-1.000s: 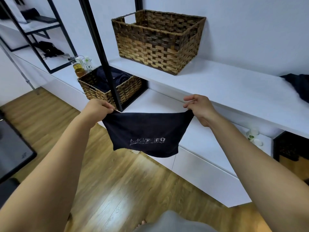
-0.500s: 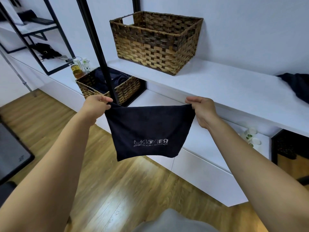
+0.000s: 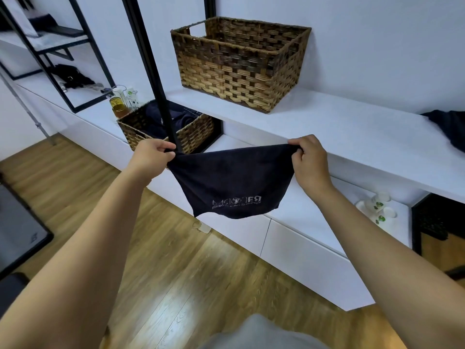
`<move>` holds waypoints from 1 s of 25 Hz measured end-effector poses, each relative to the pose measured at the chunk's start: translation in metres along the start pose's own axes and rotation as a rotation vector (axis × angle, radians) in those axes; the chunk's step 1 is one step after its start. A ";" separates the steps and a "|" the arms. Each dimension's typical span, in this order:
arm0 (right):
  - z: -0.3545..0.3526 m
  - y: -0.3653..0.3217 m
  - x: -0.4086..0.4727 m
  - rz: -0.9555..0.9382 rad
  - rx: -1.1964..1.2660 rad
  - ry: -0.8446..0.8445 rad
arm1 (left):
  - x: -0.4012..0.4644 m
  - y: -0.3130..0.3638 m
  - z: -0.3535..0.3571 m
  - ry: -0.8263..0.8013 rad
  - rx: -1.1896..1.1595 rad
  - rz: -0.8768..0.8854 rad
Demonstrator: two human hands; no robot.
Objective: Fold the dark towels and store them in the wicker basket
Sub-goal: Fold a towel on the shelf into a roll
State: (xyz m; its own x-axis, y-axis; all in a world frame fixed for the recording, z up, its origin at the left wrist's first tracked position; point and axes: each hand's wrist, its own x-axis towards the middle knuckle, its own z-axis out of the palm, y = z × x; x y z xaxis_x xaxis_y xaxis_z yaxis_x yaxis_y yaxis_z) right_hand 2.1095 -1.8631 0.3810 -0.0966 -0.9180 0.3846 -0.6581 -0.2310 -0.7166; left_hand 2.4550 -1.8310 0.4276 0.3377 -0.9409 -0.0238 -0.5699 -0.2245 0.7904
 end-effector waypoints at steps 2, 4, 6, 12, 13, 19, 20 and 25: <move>-0.002 0.000 -0.001 -0.122 -0.078 -0.016 | 0.001 0.004 -0.002 0.047 -0.001 0.017; -0.004 0.001 0.001 -0.181 -0.152 -0.019 | 0.003 0.007 -0.005 0.082 -0.040 0.023; -0.007 0.002 0.002 -0.223 -0.291 -0.066 | 0.004 0.012 -0.007 0.091 -0.050 0.025; -0.011 -0.001 0.006 -0.175 -0.631 -0.096 | 0.008 0.017 -0.003 0.108 0.105 0.114; -0.011 0.000 0.006 -0.154 -0.633 -0.087 | 0.009 0.017 -0.001 0.120 0.134 0.131; -0.038 0.000 0.019 -0.029 -0.533 -0.029 | 0.020 0.023 -0.002 0.169 0.141 0.164; -0.046 -0.004 0.022 0.014 -0.429 -0.029 | 0.024 0.027 -0.003 0.158 0.088 0.163; -0.085 -0.025 0.036 0.178 -0.001 0.119 | 0.048 0.058 -0.004 0.100 -0.143 0.198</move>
State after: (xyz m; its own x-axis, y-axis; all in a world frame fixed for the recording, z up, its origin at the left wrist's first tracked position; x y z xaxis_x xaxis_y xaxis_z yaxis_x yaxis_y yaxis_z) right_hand 2.0586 -1.8626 0.4622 -0.2993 -0.8997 0.3178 -0.6233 -0.0679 -0.7791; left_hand 2.4412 -1.8878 0.4750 0.3067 -0.9316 0.1953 -0.5228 0.0066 0.8524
